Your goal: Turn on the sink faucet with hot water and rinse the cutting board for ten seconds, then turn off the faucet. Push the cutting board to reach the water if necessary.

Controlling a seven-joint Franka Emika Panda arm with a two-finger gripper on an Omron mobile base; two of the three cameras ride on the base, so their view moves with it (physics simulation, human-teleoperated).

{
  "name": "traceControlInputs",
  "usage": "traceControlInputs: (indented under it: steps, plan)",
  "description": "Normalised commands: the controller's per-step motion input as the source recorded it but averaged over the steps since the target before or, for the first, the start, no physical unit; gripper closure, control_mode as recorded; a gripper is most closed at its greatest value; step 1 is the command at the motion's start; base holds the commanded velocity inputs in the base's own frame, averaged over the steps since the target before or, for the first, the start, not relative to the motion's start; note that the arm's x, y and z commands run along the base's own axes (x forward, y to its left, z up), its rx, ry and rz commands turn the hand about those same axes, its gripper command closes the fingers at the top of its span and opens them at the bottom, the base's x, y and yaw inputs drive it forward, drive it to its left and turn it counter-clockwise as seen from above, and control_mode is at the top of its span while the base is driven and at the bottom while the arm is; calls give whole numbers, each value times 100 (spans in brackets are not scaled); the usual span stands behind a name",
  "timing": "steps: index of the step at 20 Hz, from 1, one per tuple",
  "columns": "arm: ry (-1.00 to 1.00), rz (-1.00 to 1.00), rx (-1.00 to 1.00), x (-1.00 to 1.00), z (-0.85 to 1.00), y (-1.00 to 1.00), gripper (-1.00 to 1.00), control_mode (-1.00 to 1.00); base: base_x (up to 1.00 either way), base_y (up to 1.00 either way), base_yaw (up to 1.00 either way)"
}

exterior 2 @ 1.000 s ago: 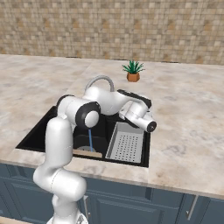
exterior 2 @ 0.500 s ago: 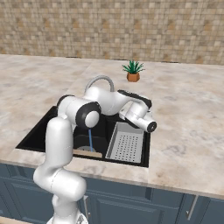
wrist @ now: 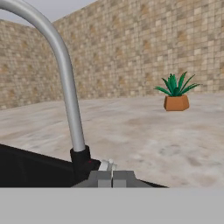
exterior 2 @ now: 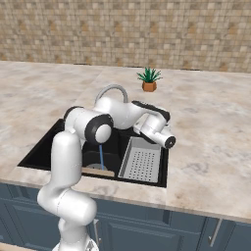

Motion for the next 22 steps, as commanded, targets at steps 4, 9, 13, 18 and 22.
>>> traceControlInputs:
  steps: [4,9,13,18,22]
  plan:
    - [0,0,0,0,0,0,100,-100,0,0,0]
    - [0,0,0,0,0,0,100,-100,0,0,0]
    - [0,0,0,0,0,0,100,-100,0,0,0]
    - [0,0,0,0,0,0,100,-100,0,0,0]
    - [0,0,0,0,0,0,100,-100,0,0,0]
